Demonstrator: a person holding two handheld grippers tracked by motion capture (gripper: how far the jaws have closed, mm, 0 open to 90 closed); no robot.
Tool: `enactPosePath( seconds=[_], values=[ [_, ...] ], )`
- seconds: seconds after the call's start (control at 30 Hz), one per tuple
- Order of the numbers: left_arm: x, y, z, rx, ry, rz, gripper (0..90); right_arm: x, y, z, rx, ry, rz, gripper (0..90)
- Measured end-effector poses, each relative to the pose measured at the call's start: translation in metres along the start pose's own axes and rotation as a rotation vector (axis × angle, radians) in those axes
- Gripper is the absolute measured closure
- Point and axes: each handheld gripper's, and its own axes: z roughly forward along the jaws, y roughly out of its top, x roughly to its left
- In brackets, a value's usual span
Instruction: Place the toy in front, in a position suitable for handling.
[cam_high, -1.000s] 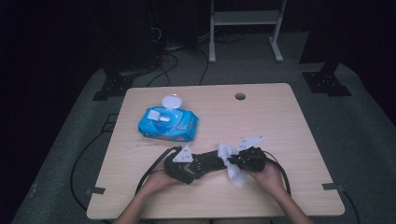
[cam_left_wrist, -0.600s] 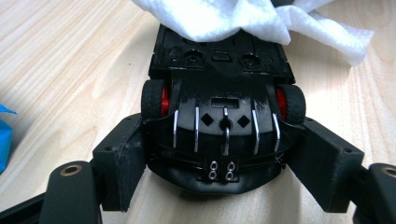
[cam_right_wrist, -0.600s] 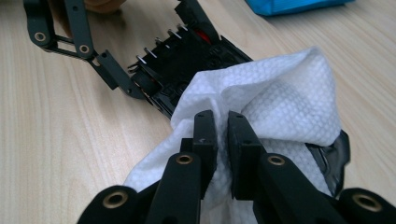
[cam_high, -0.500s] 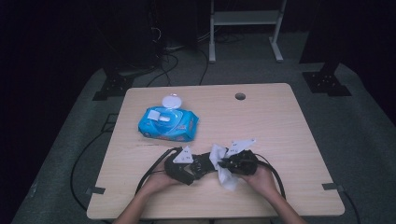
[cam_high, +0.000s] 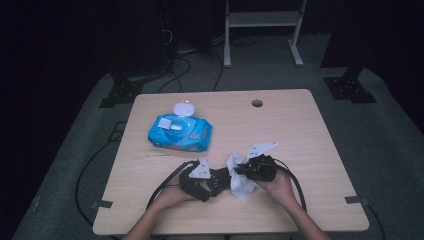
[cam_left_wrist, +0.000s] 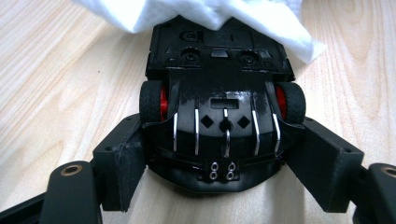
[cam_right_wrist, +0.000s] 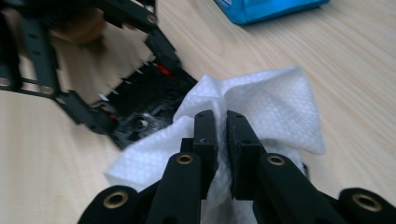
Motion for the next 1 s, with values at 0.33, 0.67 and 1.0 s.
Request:
enactPosePath(
  seconds=[0.33, 0.67, 1.0],
  values=[
    [0.002, 0.000, -0.002, 0.007, 0.002, 0.015, 23.9, -0.019, -0.014, -0.014, 0.017, -0.075, 0.073, 83.3],
    [0.002, 0.001, -0.004, 0.016, 0.012, 0.024, 23.9, 0.017, 0.029, 0.026, 0.011, 0.021, -0.048, 83.4],
    [0.010, -0.005, -0.011, 0.003, 0.030, -0.008, 23.9, -0.020, 0.010, 0.008, 0.065, -0.088, 0.026, 83.4]
  ],
)
